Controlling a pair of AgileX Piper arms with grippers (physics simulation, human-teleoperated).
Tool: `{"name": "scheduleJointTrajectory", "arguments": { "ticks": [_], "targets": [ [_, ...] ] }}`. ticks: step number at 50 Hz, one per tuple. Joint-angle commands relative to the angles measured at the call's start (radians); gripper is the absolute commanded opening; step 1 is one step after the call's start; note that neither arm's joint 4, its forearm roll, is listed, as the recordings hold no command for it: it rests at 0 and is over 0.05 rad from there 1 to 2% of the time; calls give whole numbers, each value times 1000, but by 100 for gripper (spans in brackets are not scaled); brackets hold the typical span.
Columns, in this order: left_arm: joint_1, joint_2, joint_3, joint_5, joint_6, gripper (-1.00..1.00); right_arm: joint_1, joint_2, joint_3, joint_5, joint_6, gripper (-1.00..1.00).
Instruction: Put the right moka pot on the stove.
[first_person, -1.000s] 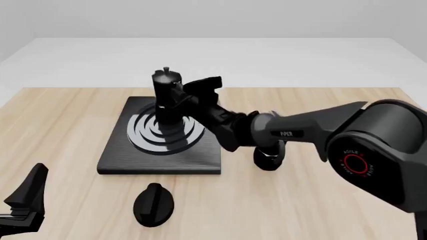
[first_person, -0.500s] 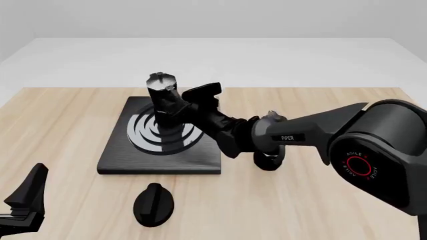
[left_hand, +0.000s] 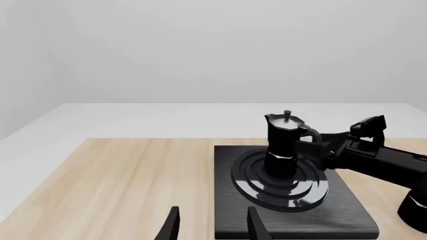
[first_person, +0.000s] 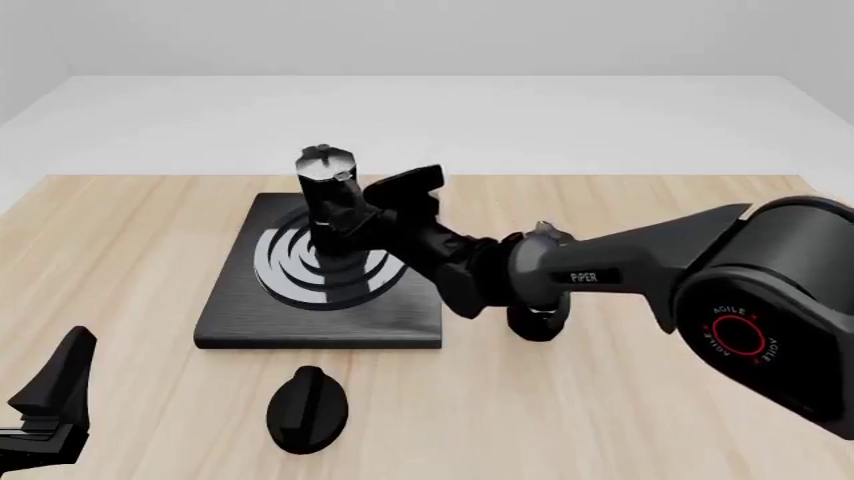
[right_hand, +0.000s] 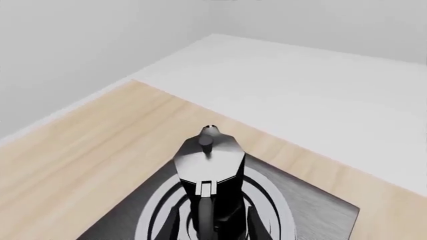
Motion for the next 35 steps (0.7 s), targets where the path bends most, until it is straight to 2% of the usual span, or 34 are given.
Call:
{"name": "scheduleJointTrajectory", "arguments": {
  "ticks": [1, 11, 35],
  "targets": [
    [0, 0, 0, 0, 0, 100, 5, -54, 35, 17, -26, 100],
    [0, 0, 0, 0, 0, 100, 1, -108, 71, 38, -46, 100],
    [0, 0, 0, 0, 0, 100, 16, -272, 216, 38, -53, 100]
  ]
}}
